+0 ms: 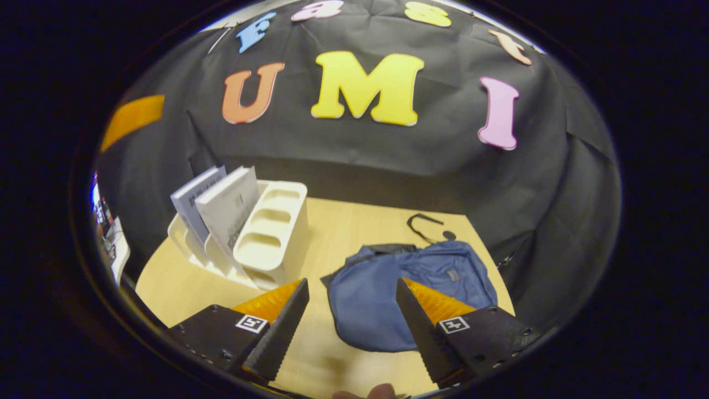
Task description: Open the schoolbag, grab two books from the bookshelf and put them into the schoolbag.
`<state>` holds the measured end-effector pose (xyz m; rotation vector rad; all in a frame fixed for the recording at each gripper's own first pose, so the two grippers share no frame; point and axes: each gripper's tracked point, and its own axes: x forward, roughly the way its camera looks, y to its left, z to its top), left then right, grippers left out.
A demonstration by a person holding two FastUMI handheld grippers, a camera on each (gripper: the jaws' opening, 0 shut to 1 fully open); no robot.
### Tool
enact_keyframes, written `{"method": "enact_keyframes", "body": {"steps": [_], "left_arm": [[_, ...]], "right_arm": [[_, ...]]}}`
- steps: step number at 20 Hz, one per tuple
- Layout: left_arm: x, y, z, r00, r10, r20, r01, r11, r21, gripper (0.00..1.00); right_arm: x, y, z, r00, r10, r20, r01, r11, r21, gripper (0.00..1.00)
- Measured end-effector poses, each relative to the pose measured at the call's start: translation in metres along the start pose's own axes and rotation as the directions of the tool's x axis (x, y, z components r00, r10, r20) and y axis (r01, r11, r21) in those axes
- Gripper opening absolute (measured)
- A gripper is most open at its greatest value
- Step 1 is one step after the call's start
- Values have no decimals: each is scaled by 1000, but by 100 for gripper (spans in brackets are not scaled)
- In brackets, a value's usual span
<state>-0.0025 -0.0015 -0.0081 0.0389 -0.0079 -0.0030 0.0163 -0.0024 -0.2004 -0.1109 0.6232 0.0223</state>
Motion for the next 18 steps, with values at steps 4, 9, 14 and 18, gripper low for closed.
{"method": "enact_keyframes", "body": {"steps": [4, 9, 14, 18], "left_arm": [[-3, 8, -10, 1000, 13, -23, -13, 1000, -9, 98], [-5, 19, -23, 997, 44, -56, -45, 999, -11, 98], [-3, 27, -30, 995, 66, -74, -68, 998, -15, 98], [-1, 28, -33, 994, 68, -85, -69, 998, -13, 98]], "right_arm": [[38, 10, -52, 983, -19, -184, 11, 999, -48, 96], [79, 15, -82, 953, -63, -295, 31, 993, -111, 96], [112, 12, -103, 917, -120, -380, 70, 987, -143, 96], [126, 8, -116, 884, -174, -434, 110, 980, -168, 96]]}}
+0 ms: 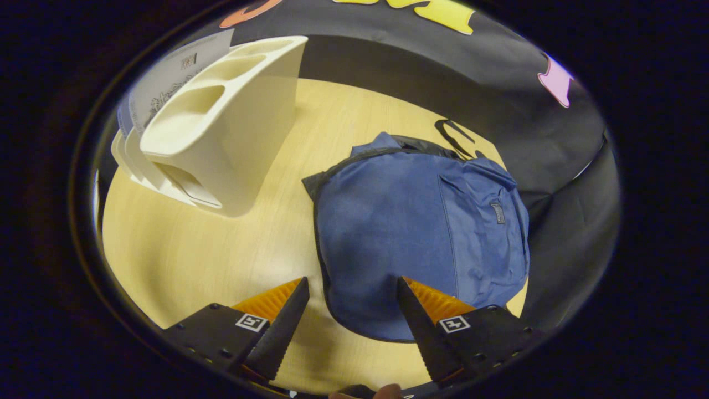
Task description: Open the schoolbag, grab two books from the bookshelf and put them into the schoolbag.
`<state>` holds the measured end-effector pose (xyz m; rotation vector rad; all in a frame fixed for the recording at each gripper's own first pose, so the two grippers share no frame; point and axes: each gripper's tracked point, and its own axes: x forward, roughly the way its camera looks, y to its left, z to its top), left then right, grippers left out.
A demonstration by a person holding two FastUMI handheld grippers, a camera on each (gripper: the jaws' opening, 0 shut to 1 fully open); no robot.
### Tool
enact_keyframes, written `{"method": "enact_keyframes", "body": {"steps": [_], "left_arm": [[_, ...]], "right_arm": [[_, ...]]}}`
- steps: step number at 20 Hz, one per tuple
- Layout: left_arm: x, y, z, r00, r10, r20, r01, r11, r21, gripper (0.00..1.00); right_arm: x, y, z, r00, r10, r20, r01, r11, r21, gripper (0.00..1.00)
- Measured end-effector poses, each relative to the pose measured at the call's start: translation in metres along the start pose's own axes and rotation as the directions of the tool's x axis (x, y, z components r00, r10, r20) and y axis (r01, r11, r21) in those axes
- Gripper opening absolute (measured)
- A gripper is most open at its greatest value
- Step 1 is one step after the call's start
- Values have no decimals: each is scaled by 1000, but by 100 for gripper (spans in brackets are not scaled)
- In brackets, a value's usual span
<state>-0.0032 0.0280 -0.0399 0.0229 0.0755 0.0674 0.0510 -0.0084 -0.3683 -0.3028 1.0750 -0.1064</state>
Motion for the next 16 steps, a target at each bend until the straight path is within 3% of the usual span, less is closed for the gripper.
{"method": "enact_keyframes", "body": {"steps": [7, 8, 12, 16], "left_arm": [[3, 6, -6, 1000, 15, -19, -15, 1000, -15, 98], [5, 7, -7, 1000, 18, -20, -18, 1000, -16, 98], [6, 11, -9, 999, 21, -25, -22, 1000, -17, 98], [8, 11, -9, 999, 17, -27, -18, 1000, -20, 98]], "right_arm": [[21, -7, -4, 993, -61, -100, 58, 998, -28, 96], [24, -9, -4, 992, -66, -105, 63, 998, -26, 85], [22, -3, -3, 992, -49, -120, 47, 999, -16, 62], [15, -3, -2, 994, -39, -107, 37, 999, -15, 11]]}}
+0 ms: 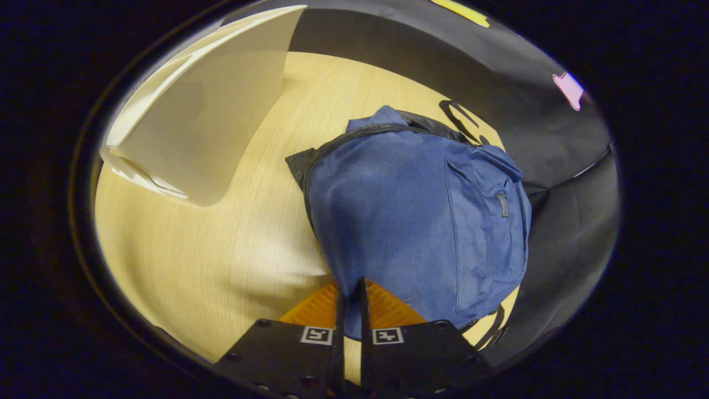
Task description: Open the schoolbag, grab two books from the bookshelf and put them into the schoolbag.
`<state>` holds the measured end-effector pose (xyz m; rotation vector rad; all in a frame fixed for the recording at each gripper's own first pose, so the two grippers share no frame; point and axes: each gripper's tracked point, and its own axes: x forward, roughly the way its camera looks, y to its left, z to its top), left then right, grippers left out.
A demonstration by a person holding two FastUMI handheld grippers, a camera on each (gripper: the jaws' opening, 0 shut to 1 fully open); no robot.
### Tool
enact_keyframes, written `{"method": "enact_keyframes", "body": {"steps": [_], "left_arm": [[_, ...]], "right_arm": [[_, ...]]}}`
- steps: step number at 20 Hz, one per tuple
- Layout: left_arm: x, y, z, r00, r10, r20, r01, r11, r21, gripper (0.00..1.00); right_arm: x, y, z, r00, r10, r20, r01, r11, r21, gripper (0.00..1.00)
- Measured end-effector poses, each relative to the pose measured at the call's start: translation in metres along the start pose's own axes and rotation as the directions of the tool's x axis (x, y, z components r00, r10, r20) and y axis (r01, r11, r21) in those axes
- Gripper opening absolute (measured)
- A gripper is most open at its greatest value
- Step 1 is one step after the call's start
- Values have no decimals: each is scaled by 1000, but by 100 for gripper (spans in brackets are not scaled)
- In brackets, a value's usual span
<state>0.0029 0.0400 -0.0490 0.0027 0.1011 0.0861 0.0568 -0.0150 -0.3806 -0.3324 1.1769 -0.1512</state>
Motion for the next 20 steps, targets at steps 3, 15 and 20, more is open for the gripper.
{"method": "enact_keyframes", "body": {"steps": [3, 15, 20], "left_arm": [[0, -1, -3, 1000, -4, -5, 4, 1000, -13, 98], [9, -16, -24, 996, -35, -85, 31, 998, -51, 98], [21, -17, -27, 994, -42, -96, 40, 999, -24, 98]], "right_arm": [[-3, -2, 0, 998, 66, 6, -66, 997, 34, 1], [-80, -51, 16, 975, 162, 153, -175, 981, 78, 0], [-109, -105, 25, 969, 112, 223, -130, 989, 70, 0]]}}
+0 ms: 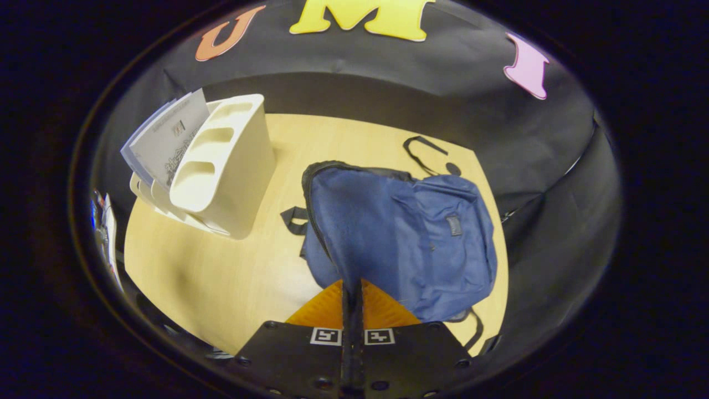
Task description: Open the schoolbag, grab two books from the bookshelf and put them into the schoolbag.
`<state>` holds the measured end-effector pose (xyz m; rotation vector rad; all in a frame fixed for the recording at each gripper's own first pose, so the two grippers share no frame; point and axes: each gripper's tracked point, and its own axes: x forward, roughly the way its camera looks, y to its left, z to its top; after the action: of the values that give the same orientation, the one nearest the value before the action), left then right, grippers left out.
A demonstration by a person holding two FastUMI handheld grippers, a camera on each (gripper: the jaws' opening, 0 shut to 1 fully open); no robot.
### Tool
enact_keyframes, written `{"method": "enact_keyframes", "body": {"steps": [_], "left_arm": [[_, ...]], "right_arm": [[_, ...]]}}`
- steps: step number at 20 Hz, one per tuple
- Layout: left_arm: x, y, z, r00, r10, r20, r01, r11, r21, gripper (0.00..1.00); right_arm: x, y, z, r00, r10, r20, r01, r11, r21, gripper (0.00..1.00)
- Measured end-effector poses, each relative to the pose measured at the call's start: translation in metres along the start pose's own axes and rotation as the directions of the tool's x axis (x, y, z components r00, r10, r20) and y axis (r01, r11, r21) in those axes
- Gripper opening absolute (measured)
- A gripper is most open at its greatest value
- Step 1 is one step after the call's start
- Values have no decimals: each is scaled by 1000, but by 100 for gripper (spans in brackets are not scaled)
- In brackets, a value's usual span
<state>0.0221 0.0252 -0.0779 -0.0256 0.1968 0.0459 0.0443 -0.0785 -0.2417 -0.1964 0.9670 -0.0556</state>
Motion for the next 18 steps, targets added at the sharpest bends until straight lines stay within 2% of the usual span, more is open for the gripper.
{"method": "enact_keyframes", "body": {"steps": [6, 7, 8, 14, 18], "left_arm": [[12, -4, -1, 999, -15, -40, 15, 1000, -5, 98], [16, -4, -2, 999, -21, -48, 21, 1000, -6, 98], [19, -5, -1, 998, -25, -58, 25, 1000, -6, 98], [41, -5, -7, 985, -51, -163, 53, 999, 5, 98], [61, -2, -7, 974, -61, -220, 83, 992, 94, 98]], "right_arm": [[-17, -59, 13, 996, -65, 52, 67, 998, -19, 0], [-18, -64, 14, 996, -68, 56, 69, 997, -17, 3], [-21, -71, 16, 996, -72, 60, 73, 997, -15, 0], [-22, -116, 24, 993, -93, 74, 91, 995, 27, 0], [-21, -145, 26, 991, -108, 76, 106, 994, 38, 0]]}}
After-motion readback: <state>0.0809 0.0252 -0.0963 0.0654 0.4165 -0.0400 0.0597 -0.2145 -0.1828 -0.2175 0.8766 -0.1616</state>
